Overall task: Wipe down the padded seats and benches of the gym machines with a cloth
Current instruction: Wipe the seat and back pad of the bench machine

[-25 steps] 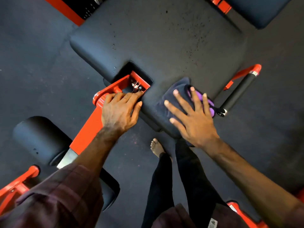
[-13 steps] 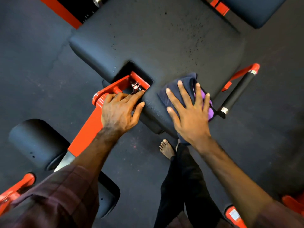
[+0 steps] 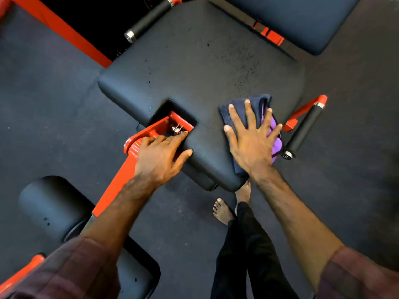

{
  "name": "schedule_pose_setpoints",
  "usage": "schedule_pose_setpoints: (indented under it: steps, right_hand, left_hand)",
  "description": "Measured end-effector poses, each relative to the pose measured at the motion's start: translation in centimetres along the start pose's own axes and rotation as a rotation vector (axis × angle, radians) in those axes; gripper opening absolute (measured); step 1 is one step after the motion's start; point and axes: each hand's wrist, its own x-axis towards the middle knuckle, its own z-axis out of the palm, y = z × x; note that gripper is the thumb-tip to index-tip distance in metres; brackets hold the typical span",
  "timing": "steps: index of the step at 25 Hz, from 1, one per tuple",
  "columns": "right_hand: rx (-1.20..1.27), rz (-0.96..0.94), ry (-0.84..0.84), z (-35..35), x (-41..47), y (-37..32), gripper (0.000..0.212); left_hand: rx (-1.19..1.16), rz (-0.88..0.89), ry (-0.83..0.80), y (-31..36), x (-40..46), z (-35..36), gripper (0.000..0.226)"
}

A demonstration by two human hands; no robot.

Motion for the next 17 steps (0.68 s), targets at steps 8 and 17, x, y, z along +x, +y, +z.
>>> schedule_pose_setpoints:
  steps: [8,17]
  right_hand:
    - [0.040,-0.045,0.026,0.3,-1.6,4.3,0.061]
    - [0.005,-0.101,0.018,0.0,-1.7,5.4,0.060]
  left_hand:
    - [-0.214,-0.018,-0.141,1.3,3.6,-0.5,0.067]
    - [-0.301,-0.017,-0.103,1.3,3.3,-0.8,0.067]
